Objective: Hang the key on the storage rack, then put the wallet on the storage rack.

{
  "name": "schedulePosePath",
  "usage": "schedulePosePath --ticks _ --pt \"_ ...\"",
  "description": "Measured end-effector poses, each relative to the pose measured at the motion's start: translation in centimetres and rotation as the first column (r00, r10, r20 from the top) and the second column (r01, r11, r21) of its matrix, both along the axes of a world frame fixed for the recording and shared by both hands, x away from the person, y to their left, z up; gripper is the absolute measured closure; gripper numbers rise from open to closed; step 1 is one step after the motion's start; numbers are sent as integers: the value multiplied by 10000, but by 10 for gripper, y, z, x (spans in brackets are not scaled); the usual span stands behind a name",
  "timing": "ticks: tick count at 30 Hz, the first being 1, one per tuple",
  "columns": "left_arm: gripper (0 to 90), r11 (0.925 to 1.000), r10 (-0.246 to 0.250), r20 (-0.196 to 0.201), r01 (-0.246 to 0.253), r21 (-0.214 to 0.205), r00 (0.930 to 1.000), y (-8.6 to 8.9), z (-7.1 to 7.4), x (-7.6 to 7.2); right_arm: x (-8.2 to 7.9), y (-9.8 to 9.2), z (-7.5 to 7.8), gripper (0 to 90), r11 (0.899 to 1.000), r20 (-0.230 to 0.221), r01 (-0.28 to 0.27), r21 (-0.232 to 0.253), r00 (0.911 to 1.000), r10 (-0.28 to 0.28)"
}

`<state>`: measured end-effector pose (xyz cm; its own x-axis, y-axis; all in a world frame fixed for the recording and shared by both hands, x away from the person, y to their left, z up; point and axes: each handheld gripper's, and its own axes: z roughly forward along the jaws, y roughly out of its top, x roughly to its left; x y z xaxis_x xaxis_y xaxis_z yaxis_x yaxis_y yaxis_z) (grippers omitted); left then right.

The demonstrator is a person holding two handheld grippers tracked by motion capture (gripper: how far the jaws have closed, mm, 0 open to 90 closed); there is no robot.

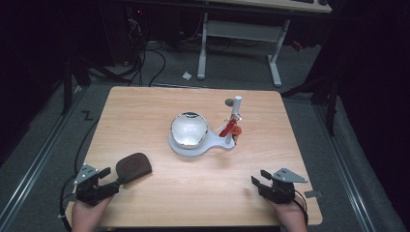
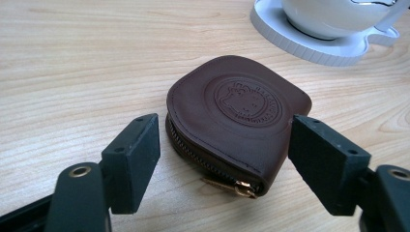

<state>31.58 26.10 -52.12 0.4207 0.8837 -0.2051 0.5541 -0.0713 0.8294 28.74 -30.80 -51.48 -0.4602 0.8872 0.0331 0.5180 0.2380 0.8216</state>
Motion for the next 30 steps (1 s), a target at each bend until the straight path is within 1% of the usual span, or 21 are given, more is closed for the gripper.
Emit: schedulePosePath --ticks 2,4,5,6,7,10,12,15,16,17,18,19,21,22,23,24,25,26,27,29,30 --pt "289 10000 67 -5 -67 12 10000 -1 1 1 0 0 0 510 10000 -30 12 73 10000 -11" --pt "295 9997 221 -23 -221 68 9998 -5 6 6 -3 -2 1 510 9999 -12 84 132 10000 -84" --pt "304 9997 221 -23 -221 68 9998 -5 6 6 -3 -2 1 510 9999 -12 84 132 10000 -84" --pt "312 9991 304 -3 -304 286 9995 -9 10 11 -4 -3 1 510 9996 -4 136 233 9999 -136" --pt "317 9987 325 -20 -324 385 9995 -11 11 13 -4 -4 1 510 9995 -24 156 263 9999 -155" --pt "351 9980 289 -125 -282 574 9995 -12 14 21 -5 -5 0 511 9996 -75 145 263 9999 -143" --pt "378 9968 375 -205 -359 711 9991 -11 14 27 -5 -5 0 511 9995 -100 137 273 9999 -135" --pt "452 9970 591 -329 -573 529 9977 -2 16 33 -5 -5 0 513 9996 -113 111 273 9999 -108" --pt "479 9970 591 -329 -573 529 9977 -2 16 33 -5 -5 0 513 9996 -113 111 273 9999 -108" --pt "479 9977 627 -400 -615 296 9972 2 16 36 -6 -4 0 512 9997 -106 72 251 9999 -69" --pt "525 9974 709 -497 -701 177 9962 6 15 38 -6 -3 -1 513 9999 -102 -14 129 9999 16" --pt "538 9975 695 -534 -687 170 9962 6 14 39 -6 -3 -1 513 9999 -113 -49 106 9999 51" --pt "565 9972 703 -696 -684 287 9951 5 11 40 -7 -3 -2 513 9999 -158 -96 56 9998 97" --pt "588 9978 661 -812 -654 119 9945 6 8 41 -7 -3 -2 513 9999 -189 -70 75 9998 72" --pt "605 9978 661 -812 -654 119 9945 6 8 41 -7 -3 -2 513 9999 -189 -70 75 9998 72" --pt "616 9980 603 -1091 -619 -112 9922 6 2 40 -7 -4 -1 513 9998 -170 1 180 9999 2" --pt "623 9980 603 -1091 -619 -112 9922 6 2 40 -7 -4 -1 513 9998 -170 1 180 9999 2" --pt "623 9974 621 -1116 -656 -281 9918 6 -1 39 -7 -4 -1 513 9998 -154 -14 174 9999 17" --pt "641 9939 654 -1233 -757 -807 9902 8 -5 37 -8 -4 -1 513 9999 -141 -50 124 9999 52" --pt "640 9868 612 -1390 -808 -1404 9884 11 -9 35 -7 -5 -2 513 9999 -196 -46 120 9998 49" --pt "638 9796 567 -1592 -857 -1819 9856 12 -13 34 -7 -6 -2 513 9999 -231 -29 141 9997 32"
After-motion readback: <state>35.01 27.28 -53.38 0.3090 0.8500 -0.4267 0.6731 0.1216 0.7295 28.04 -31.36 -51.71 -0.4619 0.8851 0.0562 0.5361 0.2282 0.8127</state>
